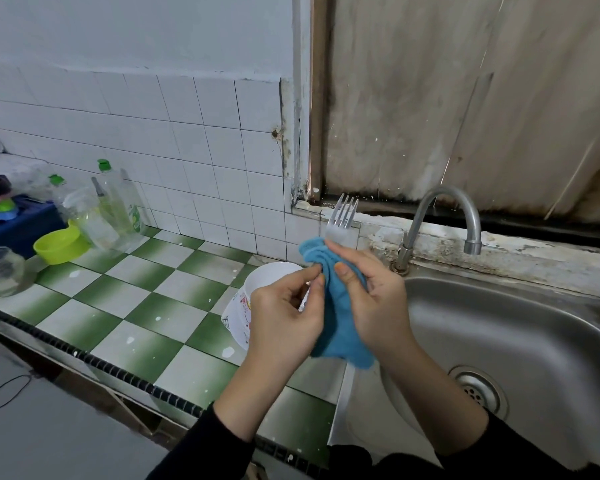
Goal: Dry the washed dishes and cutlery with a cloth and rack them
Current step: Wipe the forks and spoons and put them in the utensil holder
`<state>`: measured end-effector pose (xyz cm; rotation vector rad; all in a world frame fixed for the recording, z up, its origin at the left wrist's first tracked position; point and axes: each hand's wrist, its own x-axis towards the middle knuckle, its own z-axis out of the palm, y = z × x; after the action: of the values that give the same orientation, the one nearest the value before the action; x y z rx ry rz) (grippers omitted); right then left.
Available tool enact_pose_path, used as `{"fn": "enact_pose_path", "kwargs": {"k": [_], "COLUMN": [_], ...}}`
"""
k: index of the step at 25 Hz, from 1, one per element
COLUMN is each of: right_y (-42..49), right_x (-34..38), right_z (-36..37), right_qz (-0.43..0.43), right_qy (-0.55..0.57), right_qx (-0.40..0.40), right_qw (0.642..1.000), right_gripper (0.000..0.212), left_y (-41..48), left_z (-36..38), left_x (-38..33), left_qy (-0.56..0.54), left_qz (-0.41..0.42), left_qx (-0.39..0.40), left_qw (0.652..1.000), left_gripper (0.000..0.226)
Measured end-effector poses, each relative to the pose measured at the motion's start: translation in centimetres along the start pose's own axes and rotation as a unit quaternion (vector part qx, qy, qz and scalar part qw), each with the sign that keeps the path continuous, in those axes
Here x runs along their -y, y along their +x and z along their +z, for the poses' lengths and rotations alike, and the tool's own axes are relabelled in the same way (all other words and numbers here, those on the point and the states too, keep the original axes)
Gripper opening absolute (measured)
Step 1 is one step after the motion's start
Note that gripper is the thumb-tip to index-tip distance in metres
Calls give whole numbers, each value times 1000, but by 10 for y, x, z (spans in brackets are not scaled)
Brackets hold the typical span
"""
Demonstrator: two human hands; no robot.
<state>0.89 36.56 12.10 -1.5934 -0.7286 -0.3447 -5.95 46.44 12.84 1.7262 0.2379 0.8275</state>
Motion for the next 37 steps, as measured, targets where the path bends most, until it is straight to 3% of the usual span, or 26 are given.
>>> {"fn": "enact_pose_path", "kwargs": {"k": [5, 9, 12, 16, 19, 22, 24, 26, 28, 34, 37], "right_y": [21, 17, 24, 48, 59, 57, 50, 39, 32, 27, 23], "right_x": [-9, -12, -11, -5, 4, 21, 26, 22, 19, 27, 27], "right_z": [-18, -11, -17, -33, -46, -50, -42, -32, -28, -19, -18], "right_qz": [-119, -190, -123, -52, 17, 86, 117, 156, 209, 244, 251], "right_qy": [-174, -222, -206, -208, -127, 31, 33, -7, 27, 244, 320], "right_qx": [-77, -31, -15, -78, -53, 14, 37, -2, -55, -59, -12], "right_qw": [975, 956, 971, 974, 990, 996, 992, 988, 976, 937, 913], "right_gripper": [35, 29, 27, 29, 35, 49, 53, 43, 34, 14, 30], "left_y": [-3, -1, -1, -3, -1, 0, -2, -4, -5, -10, -11], "left_z": [-13, -13, -16, -20, -20, -18, -13, -11, -13, -11, -10], "left_x": [2, 3, 5, 5, 13, 19, 18, 13, 6, -5, -11], "left_qy": [36, 57, 72, 60, 81, 96, 84, 79, 74, 161, 162], "left_qz": [32, 22, 36, 26, 3, -22, -26, -9, 27, 135, 128], "left_qx": [46, 59, 83, 107, 95, 46, 1, -51, -83, -13, 6], "left_qw": [998, 996, 993, 992, 992, 994, 996, 996, 993, 978, 978], "left_gripper": [24, 23, 24, 23, 21, 22, 22, 24, 25, 25, 27]}}
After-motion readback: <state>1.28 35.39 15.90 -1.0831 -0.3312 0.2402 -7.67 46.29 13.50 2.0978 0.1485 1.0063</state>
